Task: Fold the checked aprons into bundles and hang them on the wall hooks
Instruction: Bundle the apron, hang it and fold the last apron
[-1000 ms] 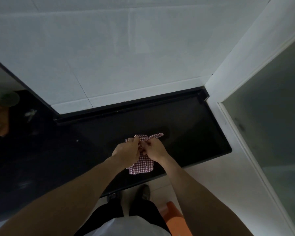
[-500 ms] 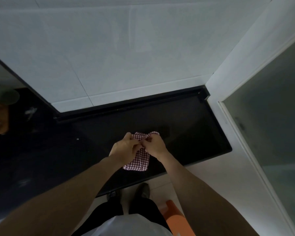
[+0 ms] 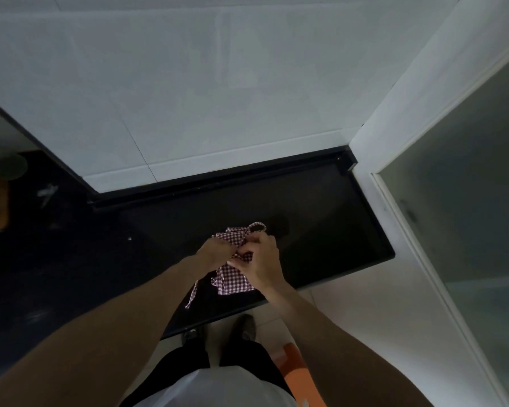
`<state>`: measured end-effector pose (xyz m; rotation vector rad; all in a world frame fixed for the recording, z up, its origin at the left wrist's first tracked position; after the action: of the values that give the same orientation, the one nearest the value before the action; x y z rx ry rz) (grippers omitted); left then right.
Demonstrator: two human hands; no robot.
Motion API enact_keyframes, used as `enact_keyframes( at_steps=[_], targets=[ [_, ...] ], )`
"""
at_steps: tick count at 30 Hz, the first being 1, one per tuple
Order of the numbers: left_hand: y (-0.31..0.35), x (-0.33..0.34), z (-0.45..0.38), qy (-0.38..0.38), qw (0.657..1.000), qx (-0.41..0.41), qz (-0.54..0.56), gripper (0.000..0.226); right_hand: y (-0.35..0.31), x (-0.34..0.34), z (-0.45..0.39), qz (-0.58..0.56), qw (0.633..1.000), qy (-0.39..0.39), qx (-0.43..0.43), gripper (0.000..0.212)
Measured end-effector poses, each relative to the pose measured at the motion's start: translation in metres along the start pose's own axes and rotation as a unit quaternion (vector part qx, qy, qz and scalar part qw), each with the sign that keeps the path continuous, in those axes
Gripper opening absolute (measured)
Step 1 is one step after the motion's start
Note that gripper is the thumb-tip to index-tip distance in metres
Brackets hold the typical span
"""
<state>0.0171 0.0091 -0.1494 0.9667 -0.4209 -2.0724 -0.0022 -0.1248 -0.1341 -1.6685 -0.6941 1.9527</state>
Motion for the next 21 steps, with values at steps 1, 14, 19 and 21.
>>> enact_keyframes(
  at_steps=[1, 14, 19, 21],
  targets=[
    [-0.001, 0.000, 0.002, 0.005, 1.000, -0.016, 0.012, 0.033, -0.001, 0.000, 0.000, 0.016, 1.000, -0.024, 0.004, 0.028],
    [-0.005, -0.004, 0.002, 0.005, 0.998, 0.042, -0.049, 0.030, 0.001, -0.049, -0.002, -0.227, 0.963, -0.101, 0.107, 0.033],
    [-0.003, -0.003, 0.003, 0.022, 0.992, 0.049, -0.113, 0.024, 0.012, -0.038, 0.001, -0.305, 0.928, -0.065, 0.202, 0.041],
    [-0.002, -0.002, 0.006, 0.035, 0.990, 0.044, -0.130, 0.020, 0.014, -0.042, -0.001, -0.261, 0.944, -0.070, 0.187, 0.049]
  ],
)
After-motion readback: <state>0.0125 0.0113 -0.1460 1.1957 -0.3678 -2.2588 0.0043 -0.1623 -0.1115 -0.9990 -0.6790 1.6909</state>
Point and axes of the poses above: each hand's wrist, its own z-axis away from the middle knuckle, its own x-axis out of the palm, y = z × x, the point moved 4 cm from there along -z, towards the middle knuckle, and after that the axes turned 7 degrees about y, right-handed, at the moved point
